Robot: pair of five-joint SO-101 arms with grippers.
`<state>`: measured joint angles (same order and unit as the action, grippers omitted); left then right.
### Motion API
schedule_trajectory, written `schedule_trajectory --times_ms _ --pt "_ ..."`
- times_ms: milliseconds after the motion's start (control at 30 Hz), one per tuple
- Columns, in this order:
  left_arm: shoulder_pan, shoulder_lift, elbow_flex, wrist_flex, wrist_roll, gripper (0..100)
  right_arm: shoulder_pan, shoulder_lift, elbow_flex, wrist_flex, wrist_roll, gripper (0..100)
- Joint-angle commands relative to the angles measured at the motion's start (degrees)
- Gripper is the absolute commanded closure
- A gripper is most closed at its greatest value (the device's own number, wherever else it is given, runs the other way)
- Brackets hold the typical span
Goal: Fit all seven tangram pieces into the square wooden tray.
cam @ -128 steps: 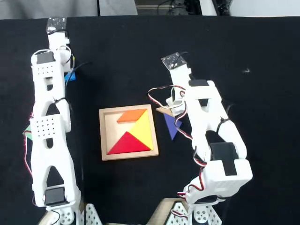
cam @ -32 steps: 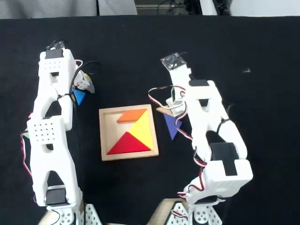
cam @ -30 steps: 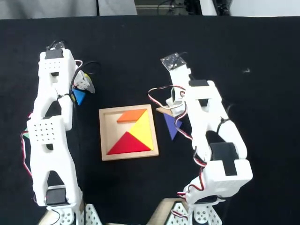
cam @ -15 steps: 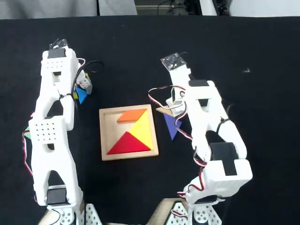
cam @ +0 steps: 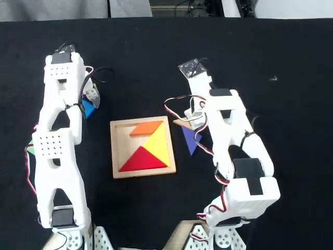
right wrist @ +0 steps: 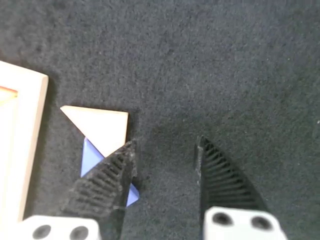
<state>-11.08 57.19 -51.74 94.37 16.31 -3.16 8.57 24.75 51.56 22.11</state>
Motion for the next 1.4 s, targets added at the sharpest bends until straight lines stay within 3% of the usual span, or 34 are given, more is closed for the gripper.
schedule_trajectory --times_ms 0,500,667,933,1367 --pt "0.48 -0.79 -7.78 4.57 -0.97 88 0.53 -0.22 -0.13 -0.53 0.44 81.1" --pt "-0.40 -0.62 -9.27 6.33 -3.25 88 0.53 -0.22 -0.13 -0.44 0.44 81.1" --pt "-0.57 -0.53 -9.01 6.33 -3.78 79 0.53 -0.22 -0.13 -0.44 0.44 81.1" --pt "1.36 6.07 -7.78 2.29 -3.60 79 0.62 -0.22 -0.13 -0.44 0.44 81.1" --pt "0.92 7.38 -12.53 5.45 -3.34 79 0.62 -0.22 -0.13 -0.44 0.44 81.1"
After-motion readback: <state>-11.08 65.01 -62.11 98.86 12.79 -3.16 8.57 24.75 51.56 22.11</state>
